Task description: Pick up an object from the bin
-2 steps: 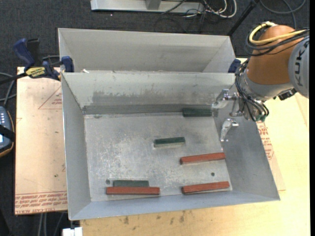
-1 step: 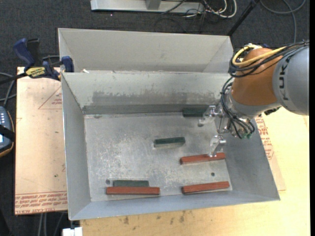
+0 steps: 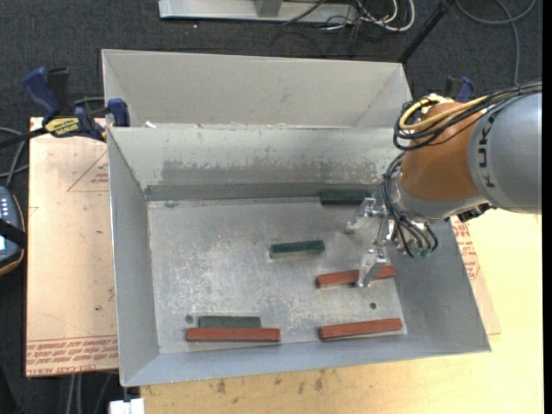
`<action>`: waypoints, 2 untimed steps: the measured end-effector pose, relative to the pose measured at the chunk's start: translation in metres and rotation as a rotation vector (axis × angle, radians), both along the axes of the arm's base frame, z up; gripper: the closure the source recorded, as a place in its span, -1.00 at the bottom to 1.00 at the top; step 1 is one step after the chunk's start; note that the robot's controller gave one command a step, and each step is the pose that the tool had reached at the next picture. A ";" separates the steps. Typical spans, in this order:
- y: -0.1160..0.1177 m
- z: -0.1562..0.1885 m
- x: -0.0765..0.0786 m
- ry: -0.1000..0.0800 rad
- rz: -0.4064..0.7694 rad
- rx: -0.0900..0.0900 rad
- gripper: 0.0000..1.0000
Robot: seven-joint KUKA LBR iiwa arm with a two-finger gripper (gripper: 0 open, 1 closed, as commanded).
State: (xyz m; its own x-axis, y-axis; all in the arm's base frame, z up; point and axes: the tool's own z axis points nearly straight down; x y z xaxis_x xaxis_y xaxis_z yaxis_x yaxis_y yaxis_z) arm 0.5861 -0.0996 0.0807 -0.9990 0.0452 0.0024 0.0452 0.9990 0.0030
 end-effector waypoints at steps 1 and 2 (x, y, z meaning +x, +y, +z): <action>-0.012 -0.003 -0.047 -0.029 0.133 -0.007 1.00; -0.012 -0.003 -0.047 -0.029 0.134 -0.007 1.00</action>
Offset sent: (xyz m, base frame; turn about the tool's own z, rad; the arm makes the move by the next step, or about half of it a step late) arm 0.0000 0.0000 0.0000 0.0000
